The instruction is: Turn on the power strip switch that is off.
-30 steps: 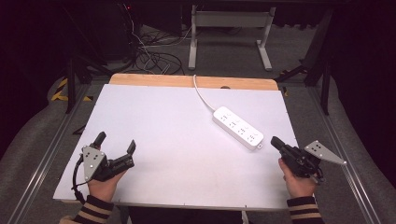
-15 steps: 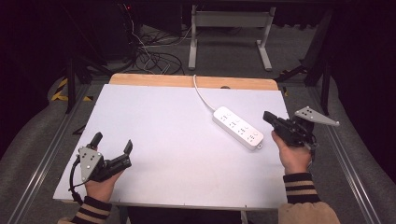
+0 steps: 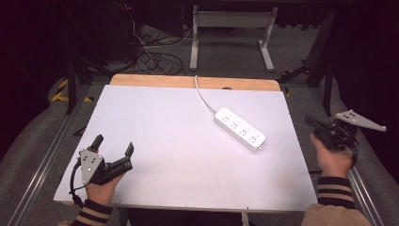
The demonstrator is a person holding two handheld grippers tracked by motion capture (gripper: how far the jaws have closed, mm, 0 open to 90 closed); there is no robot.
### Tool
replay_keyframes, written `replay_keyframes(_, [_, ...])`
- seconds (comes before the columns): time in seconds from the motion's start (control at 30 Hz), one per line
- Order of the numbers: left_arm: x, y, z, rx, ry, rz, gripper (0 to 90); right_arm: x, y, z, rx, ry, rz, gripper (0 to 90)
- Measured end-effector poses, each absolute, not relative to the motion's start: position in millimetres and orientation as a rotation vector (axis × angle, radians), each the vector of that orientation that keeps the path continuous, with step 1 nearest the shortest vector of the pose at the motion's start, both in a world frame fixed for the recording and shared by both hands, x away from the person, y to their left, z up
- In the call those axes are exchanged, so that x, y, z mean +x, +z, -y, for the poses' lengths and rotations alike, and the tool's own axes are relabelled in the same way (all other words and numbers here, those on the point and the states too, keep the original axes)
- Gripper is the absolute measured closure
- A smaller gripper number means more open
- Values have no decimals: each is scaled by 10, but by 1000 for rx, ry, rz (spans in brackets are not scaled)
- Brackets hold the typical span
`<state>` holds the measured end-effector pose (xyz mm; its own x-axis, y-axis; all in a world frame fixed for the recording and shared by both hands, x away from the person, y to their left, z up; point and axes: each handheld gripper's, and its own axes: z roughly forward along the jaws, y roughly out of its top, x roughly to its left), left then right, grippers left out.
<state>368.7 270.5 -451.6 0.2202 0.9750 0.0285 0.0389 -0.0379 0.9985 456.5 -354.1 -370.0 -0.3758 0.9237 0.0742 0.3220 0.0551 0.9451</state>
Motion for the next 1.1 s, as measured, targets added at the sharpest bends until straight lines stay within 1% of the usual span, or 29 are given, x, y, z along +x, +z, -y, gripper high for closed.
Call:
replay_keyframes(0.03, [3689,-4517,-2704,1360,1045,-1058,10,4538,-3683,3707,1274,1315,-1721,900])
replay_keyframes(0.1, [3689,-4518,-2709,1363,1042,-1058,10,4513,-3668,3838,1292,1313,-1691,900])
replay_keyframes(0.23, [3693,-4519,-2714,1359,1043,-1062,10,4507,-3579,3837,1254,1354,-1698,900])
replay_keyframes(0.27, [3694,-4520,-2710,1360,1041,-1062,10,4541,-3438,3678,1176,1296,-1757,900])
replay_keyframes(0.3, [3693,-4520,-2706,1360,1039,-1062,10,4541,-3438,3678,1176,1296,-1757,900])
replay_keyframes(0.33, [3692,-4518,-2704,1362,1039,-1059,10,4561,-3348,3583,1137,1306,-1780,900])
replay_keyframes(0.37, [3692,-4517,-2700,1361,1042,-1058,10,4608,-3148,3380,1065,1326,-1810,900])
replay_keyframes(0.4, [3692,-4517,-2697,1360,1042,-1056,10,4608,-3148,3380,1065,1326,-1810,900])
replay_keyframes(0.47, [3692,-4517,-2695,1360,1043,-1054,10,4663,-2951,3154,1010,1310,-1846,900])
replay_keyframes(0.5, [3692,-4517,-2699,1360,1042,-1055,10,4728,-2773,2928,967,1301,-1885,900])
replay_keyframes(0.57, [3688,-4515,-2708,1360,1040,-1055,10,4802,-2628,2689,925,1316,-1927,900])
replay_keyframes(0.6, [3688,-4515,-2708,1360,1040,-1055,10,4802,-2628,2689,925,1316,-1927,900])
replay_keyframes(0.63, [3686,-4513,-2712,1360,1040,-1055,10,4849,-2577,2566,913,1312,-1954,900])
replay_keyframes(0.67, [3684,-4511,-2713,1358,1039,-1054,10,4956,-2516,2296,871,1269,-2022,900])
replay_keyframes(0.7, [3681,-4510,-2713,1357,1041,-1052,10,4956,-2516,2296,871,1269,-2022,900])
replay_keyframes(0.8, [3678,-4509,-2705,1361,1037,-1049,11,5146,-2511,1897,851,1206,-2125,900])
replay_keyframes(0.87, [3674,-4509,-2699,1364,1035,-1044,12,5286,-2591,1660,862,1138,-2185,900])
replay_keyframes(0.9, [3672,-4509,-2697,1364,1038,-1041,12,5372,-2664,1568,882,1091,-2215,900])
replay_keyframes(0.93, [3666,-4508,-2696,1369,1042,-1035,12,5556,-2864,1445,936,979,-2272,900])
replay_keyframes(1.07, [3664,-4511,-2704,1365,1049,-1040,12,5909,-3414,1369,1062,819,-2340,900])
replay_keyframes(1.1, [3664,-4511,-2704,1365,1049,-1040,12,5909,-3414,1369,1062,819,-2340,900])
